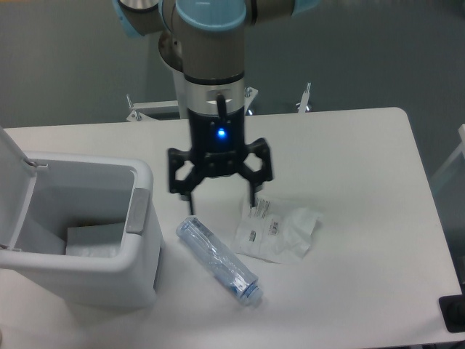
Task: Open the trash can
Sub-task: 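Raise the gripper away from the opened bin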
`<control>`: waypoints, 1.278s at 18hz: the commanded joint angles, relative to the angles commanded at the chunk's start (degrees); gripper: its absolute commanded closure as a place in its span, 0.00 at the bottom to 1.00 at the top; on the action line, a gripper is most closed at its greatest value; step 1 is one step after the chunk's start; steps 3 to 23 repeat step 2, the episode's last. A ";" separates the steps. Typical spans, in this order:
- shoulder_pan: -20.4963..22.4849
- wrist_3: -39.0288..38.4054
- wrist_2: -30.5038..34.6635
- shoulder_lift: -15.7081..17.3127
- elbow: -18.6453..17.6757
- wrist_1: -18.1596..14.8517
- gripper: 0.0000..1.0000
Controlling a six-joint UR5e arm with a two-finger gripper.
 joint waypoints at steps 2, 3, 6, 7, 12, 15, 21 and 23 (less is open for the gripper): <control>1.49 1.94 0.18 0.09 -0.26 -0.18 0.00; 1.49 1.94 0.18 0.09 -0.26 -0.18 0.00; 1.49 1.94 0.18 0.09 -0.26 -0.18 0.00; 1.49 1.94 0.18 0.09 -0.26 -0.18 0.00; 1.49 1.94 0.18 0.09 -0.26 -0.18 0.00; 1.49 1.94 0.18 0.09 -0.26 -0.18 0.00; 1.49 1.94 0.18 0.09 -0.26 -0.18 0.00; 1.49 1.94 0.18 0.09 -0.26 -0.18 0.00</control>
